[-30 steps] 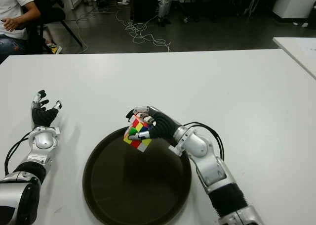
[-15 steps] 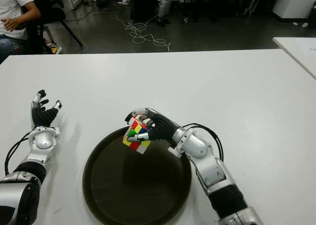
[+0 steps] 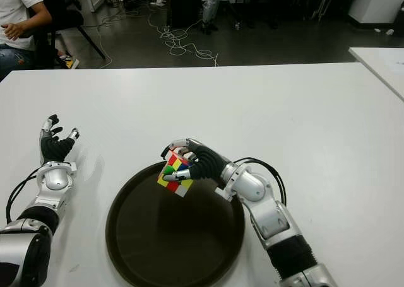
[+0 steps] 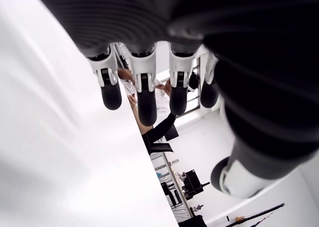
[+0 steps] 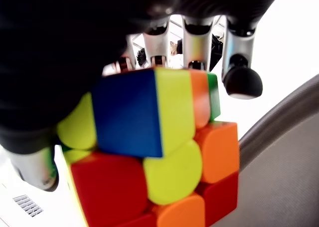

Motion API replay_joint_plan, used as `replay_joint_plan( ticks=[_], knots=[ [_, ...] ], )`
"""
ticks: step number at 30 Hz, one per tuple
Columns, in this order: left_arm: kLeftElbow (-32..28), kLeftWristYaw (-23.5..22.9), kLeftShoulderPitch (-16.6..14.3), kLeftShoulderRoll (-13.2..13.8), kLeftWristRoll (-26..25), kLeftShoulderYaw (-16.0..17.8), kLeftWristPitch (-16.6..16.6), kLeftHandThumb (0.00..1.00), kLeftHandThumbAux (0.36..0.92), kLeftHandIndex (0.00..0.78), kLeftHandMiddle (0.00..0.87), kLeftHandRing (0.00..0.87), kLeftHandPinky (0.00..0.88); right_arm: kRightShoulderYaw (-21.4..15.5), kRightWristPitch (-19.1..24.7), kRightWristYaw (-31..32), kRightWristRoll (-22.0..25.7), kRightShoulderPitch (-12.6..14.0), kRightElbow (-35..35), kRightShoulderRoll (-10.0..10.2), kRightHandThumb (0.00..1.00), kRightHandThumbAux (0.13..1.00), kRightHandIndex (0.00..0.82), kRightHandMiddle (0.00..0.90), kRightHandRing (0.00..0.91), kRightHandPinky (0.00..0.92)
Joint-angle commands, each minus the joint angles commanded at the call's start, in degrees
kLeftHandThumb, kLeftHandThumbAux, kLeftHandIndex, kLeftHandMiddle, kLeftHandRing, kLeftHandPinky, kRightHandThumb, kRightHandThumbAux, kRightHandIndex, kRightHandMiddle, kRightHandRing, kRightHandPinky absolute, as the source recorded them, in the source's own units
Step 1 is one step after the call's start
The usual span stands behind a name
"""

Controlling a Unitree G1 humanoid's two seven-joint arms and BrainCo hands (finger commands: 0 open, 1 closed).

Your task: Pick up the Rubik's Cube and put it in the plate

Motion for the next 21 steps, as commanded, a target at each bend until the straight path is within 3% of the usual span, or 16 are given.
replay_joint_plan(
  ticks=[10, 14, 16, 19, 20, 21],
  knots=[
    [-0.11, -0.25, 0.1, -0.1, -0.32, 0.25, -0.51, 0.095, 0.723, 0.091, 0.146, 0.143, 0.147, 0.09, 1.51, 0.02, -0.26, -0.25, -0.19, 0.04, 0.727, 0.709, 0.441, 0.828, 0.816, 0.804],
    [-0.11, -0.09, 0.1, -0.08, -0.29, 0.26, -0.52, 0.097, 0.713, 0.098, 0.155, 0.155, 0.165, 0.12, -0.89, -1.89, -1.5, -0.39, 0.57, 0.33, 0.709, 0.715, 0.438, 0.792, 0.795, 0.788],
    [-0.16, -0.13, 0.12, -0.12, -0.34, 0.3, -0.53, 0.093, 0.709, 0.096, 0.155, 0.155, 0.16, 0.17, -2.47, -3.13, -2.3, -0.39, 1.03, 0.38, 0.693, 0.722, 0.434, 0.747, 0.767, 0.767],
    [-0.18, -0.15, 0.12, -0.14, -0.39, 0.33, -0.54, 0.09, 0.707, 0.093, 0.151, 0.151, 0.156, 0.23, -3.87, -4.3, -3.03, -0.51, 1.68, 0.46, 0.681, 0.728, 0.429, 0.615, 0.652, 0.643],
    [-0.18, -0.15, 0.12, -0.14, -0.38, 0.33, -0.55, 0.091, 0.708, 0.092, 0.149, 0.15, 0.156, 0.24, -4.16, -4.53, -3.14, -0.54, 1.86, 0.49, 0.548, 0.723, 0.433, 0.587, 0.624, 0.613],
    [-0.19, -0.15, 0.13, -0.14, -0.37, 0.31, -0.57, 0.091, 0.71, 0.091, 0.147, 0.148, 0.155, 0.21, -4.5, -4.84, -3.25, -0.57, 2.07, 0.57, 0.35, 0.717, 0.44, 0.547, 0.582, 0.571]
  ],
)
